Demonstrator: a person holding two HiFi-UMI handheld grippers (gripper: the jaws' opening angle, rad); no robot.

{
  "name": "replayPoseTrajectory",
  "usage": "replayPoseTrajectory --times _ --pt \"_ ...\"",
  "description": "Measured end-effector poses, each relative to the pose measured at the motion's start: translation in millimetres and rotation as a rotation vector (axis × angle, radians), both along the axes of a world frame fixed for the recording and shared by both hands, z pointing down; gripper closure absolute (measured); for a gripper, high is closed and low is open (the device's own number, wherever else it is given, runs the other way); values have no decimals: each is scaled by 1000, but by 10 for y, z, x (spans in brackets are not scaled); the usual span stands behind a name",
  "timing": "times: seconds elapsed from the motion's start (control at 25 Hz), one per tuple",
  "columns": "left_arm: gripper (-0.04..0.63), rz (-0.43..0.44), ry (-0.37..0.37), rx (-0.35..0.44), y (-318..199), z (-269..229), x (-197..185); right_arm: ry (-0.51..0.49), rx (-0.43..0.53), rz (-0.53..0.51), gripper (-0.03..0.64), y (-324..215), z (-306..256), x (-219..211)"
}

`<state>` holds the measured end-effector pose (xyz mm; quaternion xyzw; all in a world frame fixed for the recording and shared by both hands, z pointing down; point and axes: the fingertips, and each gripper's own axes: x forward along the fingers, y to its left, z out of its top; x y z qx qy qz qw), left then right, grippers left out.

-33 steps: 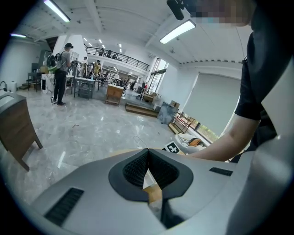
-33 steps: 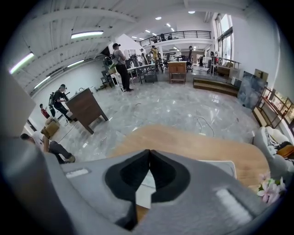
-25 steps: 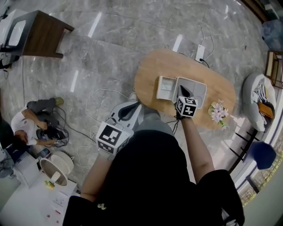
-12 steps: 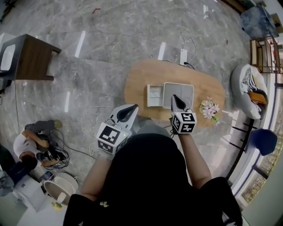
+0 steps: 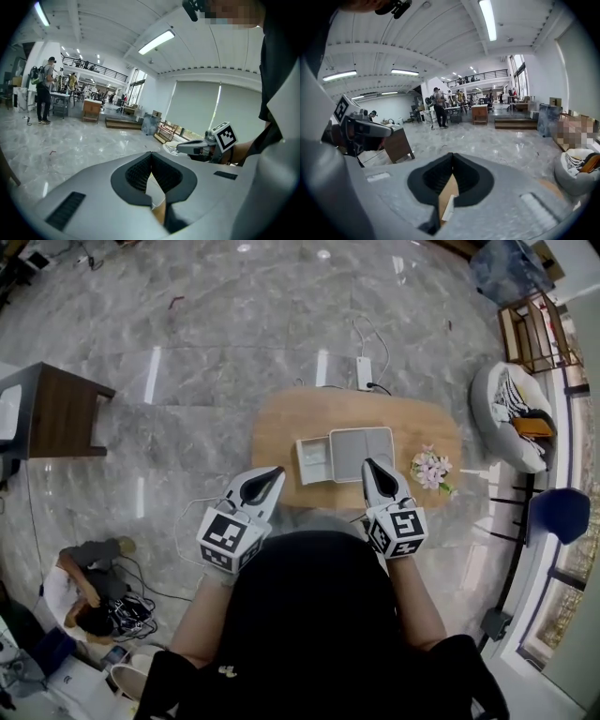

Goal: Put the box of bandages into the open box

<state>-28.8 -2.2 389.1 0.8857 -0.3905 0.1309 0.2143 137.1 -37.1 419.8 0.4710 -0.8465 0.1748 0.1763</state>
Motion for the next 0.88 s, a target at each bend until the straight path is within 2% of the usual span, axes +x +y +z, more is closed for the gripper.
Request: replayPoseTrajectory --times 0.24,0.56,0.88 --pt "584 50 15 65 -75 -264 105 -43 79 32 618 87 -504 145" --pt "584 128 26 137 -100 -470 213 -25 179 48 618 127 -921 214" --pt "584 136 64 150 -141 -667 215 -4 218 77 618 151 -1073 218"
